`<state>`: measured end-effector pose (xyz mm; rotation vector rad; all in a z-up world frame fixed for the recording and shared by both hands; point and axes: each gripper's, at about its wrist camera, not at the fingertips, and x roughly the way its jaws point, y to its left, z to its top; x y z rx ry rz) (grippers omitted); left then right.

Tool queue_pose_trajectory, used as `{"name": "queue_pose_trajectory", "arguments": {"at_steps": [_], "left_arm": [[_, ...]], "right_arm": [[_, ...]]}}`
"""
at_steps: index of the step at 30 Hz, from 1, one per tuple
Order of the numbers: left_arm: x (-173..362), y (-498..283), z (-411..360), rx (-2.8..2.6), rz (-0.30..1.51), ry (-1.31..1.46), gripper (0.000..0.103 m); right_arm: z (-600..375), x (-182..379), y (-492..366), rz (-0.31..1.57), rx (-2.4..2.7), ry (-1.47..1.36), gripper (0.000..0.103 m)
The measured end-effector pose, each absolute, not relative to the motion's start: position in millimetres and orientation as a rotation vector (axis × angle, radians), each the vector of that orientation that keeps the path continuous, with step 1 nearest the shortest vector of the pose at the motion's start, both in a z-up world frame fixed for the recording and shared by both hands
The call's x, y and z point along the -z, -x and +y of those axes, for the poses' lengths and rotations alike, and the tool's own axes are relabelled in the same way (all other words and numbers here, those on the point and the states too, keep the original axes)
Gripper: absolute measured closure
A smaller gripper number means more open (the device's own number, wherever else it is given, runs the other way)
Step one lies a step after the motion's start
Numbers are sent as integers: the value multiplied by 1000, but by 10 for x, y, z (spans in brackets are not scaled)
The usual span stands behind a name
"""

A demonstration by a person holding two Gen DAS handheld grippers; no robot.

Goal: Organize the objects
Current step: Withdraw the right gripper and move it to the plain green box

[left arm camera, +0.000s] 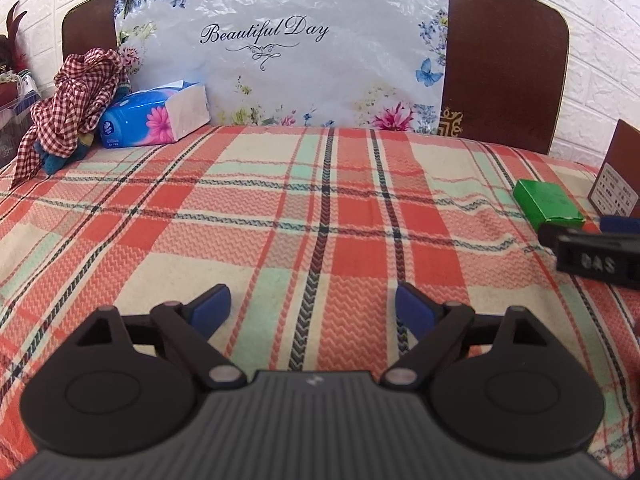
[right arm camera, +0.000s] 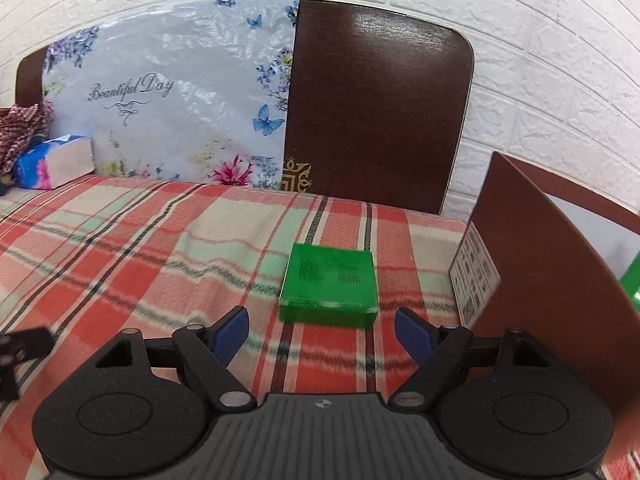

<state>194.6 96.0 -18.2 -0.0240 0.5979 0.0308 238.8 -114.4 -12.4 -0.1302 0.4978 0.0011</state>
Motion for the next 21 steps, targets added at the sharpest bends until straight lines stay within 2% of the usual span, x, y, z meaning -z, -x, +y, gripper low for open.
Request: {"name": "queue_pose_trajectory", "arguments": {"at_steps": [2, 4, 5, 6, 12, 21], "left_arm": [[185, -1951, 962, -29, 594, 26, 12], [188, -1958, 966, -28, 593, 29, 12], [186, -1960, 967, -28, 593, 28, 12], [186, -1962, 965, -28, 593, 28, 12], [183, -1971, 953, -29, 596, 22, 12], [188, -1974, 927, -29, 610, -8, 10]], "right_arm": [[-1149, 151, -2568, 522, 10, 130, 24], [-1194, 197, -2726, 572, 13, 102, 29], [-1232, 197, -2747, 575, -2, 72, 39], [-1258, 191, -2744, 574, -7, 58, 44], [-1300, 190, -2258, 588, -75, 43, 44], [-1926, 162, -665, 620, -121, 78, 44]]}}
